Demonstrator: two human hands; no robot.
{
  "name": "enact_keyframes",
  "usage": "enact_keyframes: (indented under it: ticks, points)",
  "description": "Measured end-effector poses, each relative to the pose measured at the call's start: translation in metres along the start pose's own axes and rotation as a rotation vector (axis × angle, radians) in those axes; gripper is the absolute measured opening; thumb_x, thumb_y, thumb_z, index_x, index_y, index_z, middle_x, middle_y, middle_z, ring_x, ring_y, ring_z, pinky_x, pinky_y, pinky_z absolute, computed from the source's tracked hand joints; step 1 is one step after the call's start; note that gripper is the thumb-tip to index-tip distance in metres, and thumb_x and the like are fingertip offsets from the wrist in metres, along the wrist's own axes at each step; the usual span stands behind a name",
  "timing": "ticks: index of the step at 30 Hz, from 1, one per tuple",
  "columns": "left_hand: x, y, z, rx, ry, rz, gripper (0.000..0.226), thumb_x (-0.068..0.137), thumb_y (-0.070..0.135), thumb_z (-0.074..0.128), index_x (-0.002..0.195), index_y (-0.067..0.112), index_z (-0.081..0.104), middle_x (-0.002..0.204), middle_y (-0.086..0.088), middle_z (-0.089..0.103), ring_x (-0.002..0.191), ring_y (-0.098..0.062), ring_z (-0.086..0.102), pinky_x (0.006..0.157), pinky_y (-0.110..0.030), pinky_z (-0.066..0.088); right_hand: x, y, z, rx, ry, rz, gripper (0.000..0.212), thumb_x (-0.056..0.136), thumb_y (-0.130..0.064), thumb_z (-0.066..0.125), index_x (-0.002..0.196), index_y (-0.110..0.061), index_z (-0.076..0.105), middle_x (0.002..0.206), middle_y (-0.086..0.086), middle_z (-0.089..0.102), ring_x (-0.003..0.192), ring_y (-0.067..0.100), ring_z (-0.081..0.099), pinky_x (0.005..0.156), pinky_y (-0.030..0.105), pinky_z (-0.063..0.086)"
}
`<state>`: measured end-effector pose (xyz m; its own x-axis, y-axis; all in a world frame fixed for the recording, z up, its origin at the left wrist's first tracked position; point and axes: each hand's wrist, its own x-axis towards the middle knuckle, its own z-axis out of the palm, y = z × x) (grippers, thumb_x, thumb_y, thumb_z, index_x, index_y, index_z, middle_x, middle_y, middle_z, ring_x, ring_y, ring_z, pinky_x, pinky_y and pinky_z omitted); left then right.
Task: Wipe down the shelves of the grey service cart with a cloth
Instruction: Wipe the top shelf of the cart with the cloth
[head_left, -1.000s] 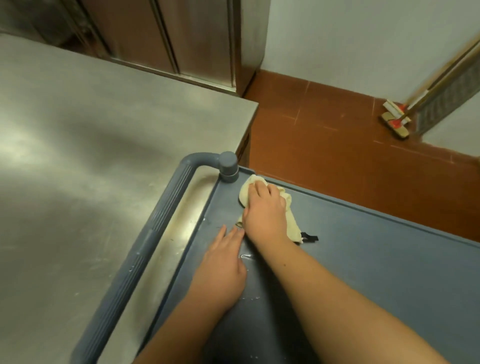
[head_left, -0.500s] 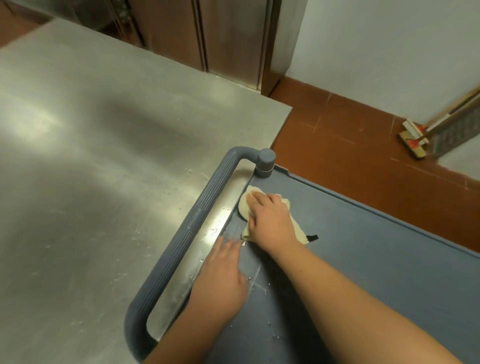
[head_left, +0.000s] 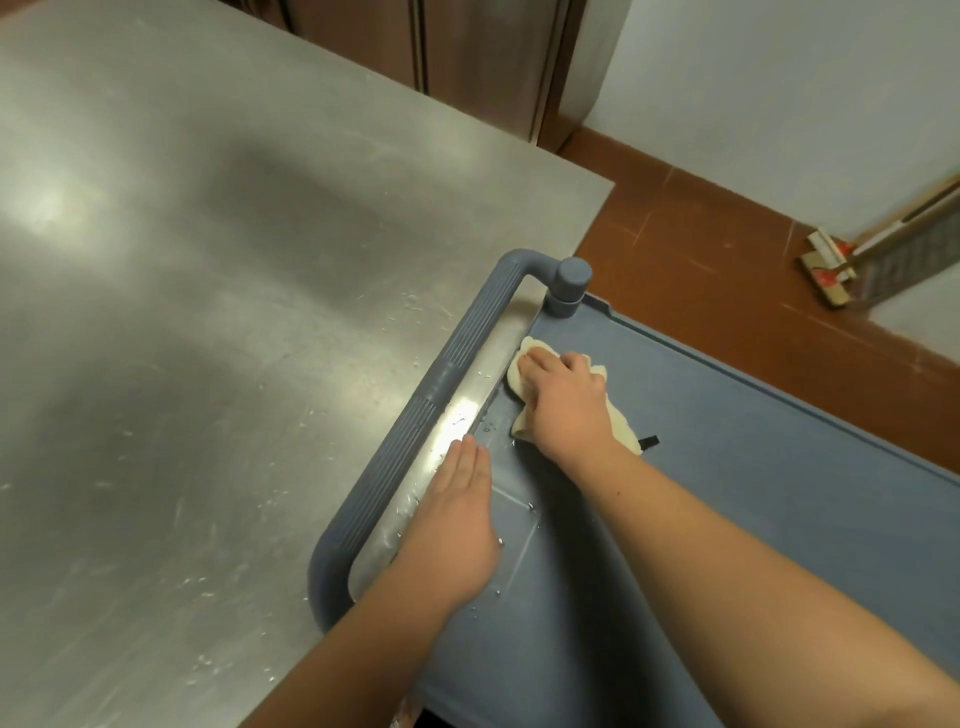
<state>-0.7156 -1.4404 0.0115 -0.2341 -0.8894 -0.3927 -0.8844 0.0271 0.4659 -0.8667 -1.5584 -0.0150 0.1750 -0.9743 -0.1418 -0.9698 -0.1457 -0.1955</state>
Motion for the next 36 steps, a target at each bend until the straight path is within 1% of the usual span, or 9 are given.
enact_keyframes:
  ticks: [4,10,14,17,22,25,28,33,36]
  points:
    - [0.001,-0.005,0.001,-0.047,-0.008,-0.007,0.084,0.088,0.014,0.048,0.153,0.012,-0.006,0.161,-0.005,-0.016,0.147,-0.018,-0.017,0.121,-0.032,0.0,-0.025,-0.008,0.007,0.052,-0.035,-0.086,0.049,0.092,-0.015,0.054,0.138,-0.031,0.052,0.149,-0.013,0.042,0.126,0.021,0.038,0.102,0.044,0.033]
    - [0.002,-0.005,0.002,-0.113,0.012,0.039,0.076,0.088,0.001,0.037,0.152,0.008,-0.004,0.161,-0.007,-0.013,0.148,-0.016,-0.014,0.114,-0.02,-0.011,-0.068,-0.023,0.032,0.023,0.011,-0.124,0.052,0.084,-0.028,0.05,0.136,-0.032,0.051,0.145,-0.015,0.046,0.116,0.02,0.043,0.087,0.04,0.036]
    - [0.006,-0.004,0.009,-0.017,0.06,-0.002,0.078,0.09,0.009,0.042,0.152,0.008,-0.005,0.161,-0.008,-0.011,0.148,-0.019,-0.014,0.117,-0.024,-0.01,-0.067,-0.025,0.037,-0.005,0.094,-0.089,0.046,0.091,-0.033,0.05,0.136,-0.029,0.053,0.143,-0.012,0.05,0.114,0.021,0.046,0.083,0.04,0.039]
    - [0.007,0.001,0.022,0.07,0.112,-0.108,0.086,0.089,0.022,0.05,0.152,0.01,-0.008,0.162,-0.006,-0.013,0.148,-0.02,-0.014,0.119,-0.031,-0.007,-0.069,-0.021,0.041,-0.021,0.133,0.028,0.045,0.094,-0.033,0.05,0.139,-0.027,0.052,0.142,-0.01,0.052,0.113,0.023,0.048,0.081,0.04,0.041]
    - [0.008,0.024,0.02,0.225,0.149,-0.205,0.083,0.085,0.026,0.042,0.151,0.002,-0.001,0.162,-0.012,-0.003,0.149,-0.027,-0.01,0.121,-0.04,-0.005,-0.083,0.01,0.038,-0.005,0.192,0.246,0.045,0.092,-0.031,0.055,0.137,-0.024,0.054,0.139,-0.006,0.054,0.113,0.026,0.05,0.087,0.043,0.044]
    - [0.02,0.05,0.022,0.253,0.113,-0.082,0.076,0.09,0.028,0.041,0.151,0.002,0.005,0.161,-0.014,0.006,0.149,-0.027,-0.006,0.121,-0.038,-0.004,-0.09,0.02,0.039,0.015,0.203,0.254,0.046,0.091,-0.031,0.055,0.136,-0.022,0.055,0.137,-0.005,0.056,0.111,0.027,0.051,0.086,0.043,0.045]
    - [0.036,0.075,0.027,0.15,0.002,0.108,0.065,0.092,0.01,0.032,0.152,0.005,0.007,0.162,-0.011,0.007,0.15,-0.021,-0.001,0.121,-0.03,-0.001,-0.089,0.028,0.037,0.056,0.23,0.277,0.043,0.093,-0.033,0.049,0.134,-0.023,0.057,0.136,-0.005,0.057,0.109,0.027,0.052,0.085,0.043,0.046]
    - [0.053,0.089,0.038,0.075,0.014,0.222,0.071,0.088,0.005,0.041,0.152,0.005,0.011,0.162,-0.01,0.01,0.15,-0.02,0.004,0.114,-0.018,-0.006,-0.11,0.064,0.035,0.052,0.279,0.402,0.046,0.087,-0.03,0.058,0.132,-0.023,0.057,0.136,-0.007,0.057,0.108,0.026,0.05,0.085,0.042,0.044]
    - [0.056,0.101,0.056,0.131,-0.077,0.278,0.071,0.088,0.007,0.038,0.152,0.006,0.008,0.162,-0.01,0.007,0.15,-0.02,0.002,0.119,-0.023,-0.003,-0.122,0.08,0.038,0.05,0.308,0.421,0.046,0.087,-0.031,0.059,0.132,-0.023,0.057,0.136,-0.006,0.056,0.108,0.025,0.05,0.085,0.042,0.044]
